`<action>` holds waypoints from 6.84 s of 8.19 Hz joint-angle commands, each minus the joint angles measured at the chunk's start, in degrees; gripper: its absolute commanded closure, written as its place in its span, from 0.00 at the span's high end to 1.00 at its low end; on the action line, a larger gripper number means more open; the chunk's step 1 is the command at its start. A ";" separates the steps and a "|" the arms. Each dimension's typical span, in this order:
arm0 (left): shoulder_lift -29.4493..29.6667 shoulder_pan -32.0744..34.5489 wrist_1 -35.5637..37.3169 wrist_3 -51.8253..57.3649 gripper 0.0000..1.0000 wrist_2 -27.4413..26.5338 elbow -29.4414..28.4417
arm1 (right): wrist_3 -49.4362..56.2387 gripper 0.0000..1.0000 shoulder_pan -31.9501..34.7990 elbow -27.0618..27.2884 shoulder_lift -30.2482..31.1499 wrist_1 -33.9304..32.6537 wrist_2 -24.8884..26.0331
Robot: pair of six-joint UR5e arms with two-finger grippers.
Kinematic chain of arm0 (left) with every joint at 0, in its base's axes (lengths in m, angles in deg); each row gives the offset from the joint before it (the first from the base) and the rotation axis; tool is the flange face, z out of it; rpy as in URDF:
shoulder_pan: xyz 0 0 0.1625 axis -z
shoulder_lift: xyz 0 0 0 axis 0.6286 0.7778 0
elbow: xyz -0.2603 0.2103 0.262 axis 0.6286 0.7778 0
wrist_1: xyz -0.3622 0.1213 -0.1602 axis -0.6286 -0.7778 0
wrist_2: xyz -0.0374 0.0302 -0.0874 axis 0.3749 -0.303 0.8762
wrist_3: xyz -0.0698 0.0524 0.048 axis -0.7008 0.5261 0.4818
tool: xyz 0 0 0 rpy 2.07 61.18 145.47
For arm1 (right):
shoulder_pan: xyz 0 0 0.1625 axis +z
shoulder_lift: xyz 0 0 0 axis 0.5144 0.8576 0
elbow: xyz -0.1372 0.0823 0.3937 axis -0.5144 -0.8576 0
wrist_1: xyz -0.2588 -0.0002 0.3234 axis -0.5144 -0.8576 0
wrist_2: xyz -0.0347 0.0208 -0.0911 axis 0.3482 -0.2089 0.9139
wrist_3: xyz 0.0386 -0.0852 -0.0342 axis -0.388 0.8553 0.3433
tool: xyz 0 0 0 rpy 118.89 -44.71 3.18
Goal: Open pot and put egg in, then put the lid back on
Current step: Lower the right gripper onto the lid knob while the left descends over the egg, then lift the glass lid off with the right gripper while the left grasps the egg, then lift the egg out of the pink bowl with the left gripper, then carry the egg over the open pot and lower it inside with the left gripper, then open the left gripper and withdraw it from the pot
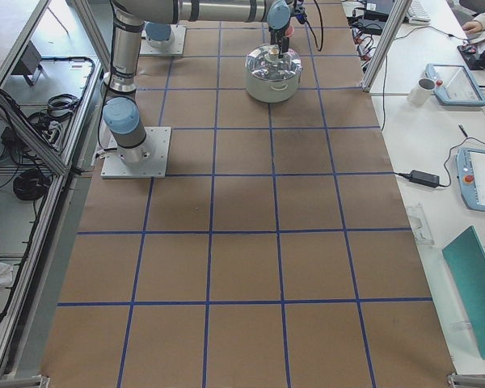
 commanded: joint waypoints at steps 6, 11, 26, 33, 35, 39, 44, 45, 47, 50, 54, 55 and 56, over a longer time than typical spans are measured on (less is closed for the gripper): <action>1.54 0.90 0.30 6.01 1.00 1.42 0.10 | 1.04 0.86 1.55 1.51 -1.11 -0.48 0.99; 2.33 0.90 0.30 4.07 1.00 2.12 0.10 | 1.21 0.49 1.55 1.60 -0.32 -0.48 0.03; 3.13 0.90 0.65 2.66 0.14 2.30 0.01 | 16.06 0.00 -25.06 2.30 19.63 18.23 1.52; -9.34 7.01 -9.46 -6.34 0.09 1.60 -2.88 | 20.46 0.00 -31.59 2.30 21.30 20.53 4.07; -10.58 15.36 -9.98 -16.01 0.09 1.68 -6.13 | 20.46 0.00 -31.59 2.31 21.30 20.62 4.07; -9.02 29.35 -9.64 -26.06 0.09 1.86 -6.85 | 20.37 0.00 -31.50 2.39 21.30 20.97 3.80; 0.39 33.33 -6.38 -27.40 0.12 1.95 -6.06 | 20.37 0.00 -31.32 2.48 21.48 20.97 3.98; 0.49 33.33 -5.95 -27.40 0.17 2.30 -5.45 | 20.37 0.00 -31.32 2.65 21.65 20.88 3.98; 0.93 33.33 -5.15 -27.31 0.34 2.21 -5.26 | 20.37 0.00 -31.32 2.66 21.66 20.79 3.89; -1.26 33.33 -4.62 -29.50 1.00 2.39 -5.35 | 20.37 0.00 -31.32 2.66 21.66 20.88 3.98; -10.47 32.63 -9.42 -29.07 1.00 3.27 -5.97 | 20.37 0.00 -29.84 2.74 21.74 20.97 2.93; -13.20 30.62 -13.20 -28.81 1.00 3.35 -6.05 | 19.59 0.00 -26.96 2.74 21.48 20.53 2.92; -16.27 27.38 -16.80 -28.55 1.00 3.27 -6.14 | 19.41 0.00 -23.97 2.74 21.05 20.18 3.01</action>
